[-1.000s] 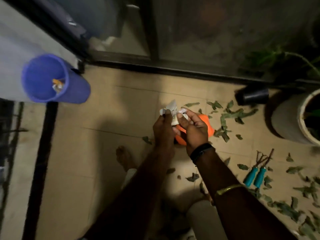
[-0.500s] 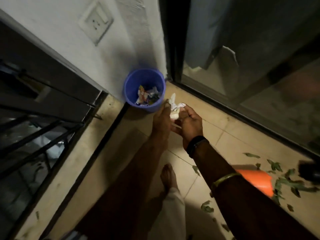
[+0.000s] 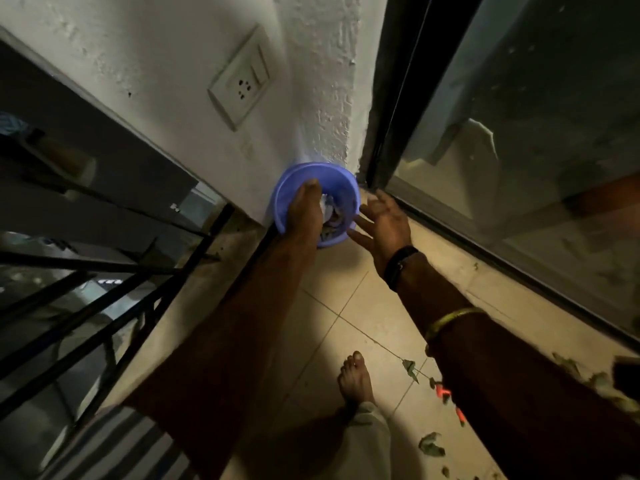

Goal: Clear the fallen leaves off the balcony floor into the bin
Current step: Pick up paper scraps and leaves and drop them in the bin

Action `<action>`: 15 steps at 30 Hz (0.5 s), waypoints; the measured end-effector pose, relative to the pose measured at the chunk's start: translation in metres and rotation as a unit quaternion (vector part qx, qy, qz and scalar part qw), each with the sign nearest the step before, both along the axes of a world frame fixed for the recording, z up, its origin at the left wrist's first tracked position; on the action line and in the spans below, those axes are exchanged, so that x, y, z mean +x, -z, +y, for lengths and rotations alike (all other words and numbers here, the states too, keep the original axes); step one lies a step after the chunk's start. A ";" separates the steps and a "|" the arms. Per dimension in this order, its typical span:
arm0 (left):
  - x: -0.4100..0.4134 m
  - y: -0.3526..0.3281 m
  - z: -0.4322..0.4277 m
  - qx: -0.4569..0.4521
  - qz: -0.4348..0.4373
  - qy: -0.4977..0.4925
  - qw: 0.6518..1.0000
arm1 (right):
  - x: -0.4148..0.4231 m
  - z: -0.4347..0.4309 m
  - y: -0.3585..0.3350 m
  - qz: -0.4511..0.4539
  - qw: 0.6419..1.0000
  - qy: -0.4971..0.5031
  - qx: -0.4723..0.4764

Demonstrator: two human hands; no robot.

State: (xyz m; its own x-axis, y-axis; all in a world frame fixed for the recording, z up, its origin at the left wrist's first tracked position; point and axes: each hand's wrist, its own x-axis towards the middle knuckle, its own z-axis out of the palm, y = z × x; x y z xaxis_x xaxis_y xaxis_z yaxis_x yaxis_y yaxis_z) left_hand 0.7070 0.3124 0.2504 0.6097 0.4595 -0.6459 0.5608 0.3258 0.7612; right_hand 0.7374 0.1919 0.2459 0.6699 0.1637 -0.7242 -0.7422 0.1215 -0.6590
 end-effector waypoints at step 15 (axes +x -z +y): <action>-0.062 -0.202 -0.213 -0.075 -0.072 0.196 0.975 | -0.109 -0.192 -0.200 -0.117 0.948 0.292 -0.054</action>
